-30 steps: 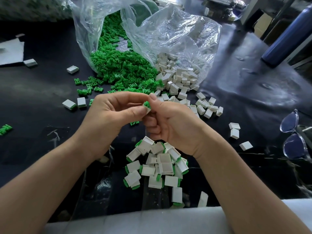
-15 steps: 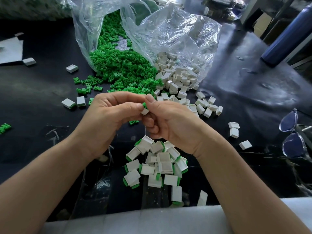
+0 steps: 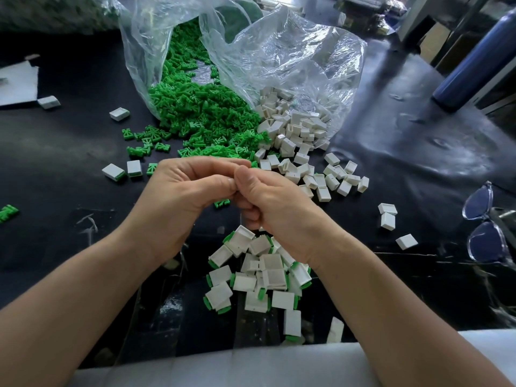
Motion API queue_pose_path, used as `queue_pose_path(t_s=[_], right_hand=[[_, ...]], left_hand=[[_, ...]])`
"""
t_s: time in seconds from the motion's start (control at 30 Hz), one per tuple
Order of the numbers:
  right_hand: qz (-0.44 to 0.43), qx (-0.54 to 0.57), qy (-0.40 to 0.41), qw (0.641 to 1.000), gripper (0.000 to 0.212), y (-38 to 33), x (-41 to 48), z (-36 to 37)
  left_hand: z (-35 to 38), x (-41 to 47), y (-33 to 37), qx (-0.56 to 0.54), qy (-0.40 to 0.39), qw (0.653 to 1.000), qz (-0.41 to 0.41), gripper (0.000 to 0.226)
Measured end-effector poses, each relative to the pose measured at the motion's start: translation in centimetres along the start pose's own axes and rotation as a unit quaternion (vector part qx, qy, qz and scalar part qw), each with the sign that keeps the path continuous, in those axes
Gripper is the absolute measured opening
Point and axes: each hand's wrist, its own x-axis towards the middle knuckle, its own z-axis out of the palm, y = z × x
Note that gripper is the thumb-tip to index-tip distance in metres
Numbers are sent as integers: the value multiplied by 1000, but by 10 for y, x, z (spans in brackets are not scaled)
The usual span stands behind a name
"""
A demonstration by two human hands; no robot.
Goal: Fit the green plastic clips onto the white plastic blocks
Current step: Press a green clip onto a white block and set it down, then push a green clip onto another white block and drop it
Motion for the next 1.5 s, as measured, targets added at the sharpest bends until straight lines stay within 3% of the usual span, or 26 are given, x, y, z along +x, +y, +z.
queue_pose_path(t_s=[0.33,0.57,0.77,0.87,1.0,1.2,1.33,1.5], right_hand=[[-22,-46,40,998,30,4,3,3],[19,98,-29,995,45,3,4,-5],[57,132,-47,989,52,2,6,-10],[50,77,0,996,56,2,6,-14],[5,-5,144,989,47,0,8,-31],[-26,-89,312,946,24,7,17,-48],[-75,-261,331,904,15,15,22,-44],[-83,-484,264,830,35,24,27,-35]], left_hand=[[2,-1,0,-18,7,1000,-3,20],[2,-1,2,-40,-12,999,-12,17],[0,0,1,-15,-10,999,-26,20],[0,1,1,1,12,1000,-29,24],[0,0,4,29,23,999,-12,15],[4,-8,5,88,-59,994,-14,31],[6,-9,6,108,-76,991,-18,38],[2,-4,5,92,-12,995,-33,30]])
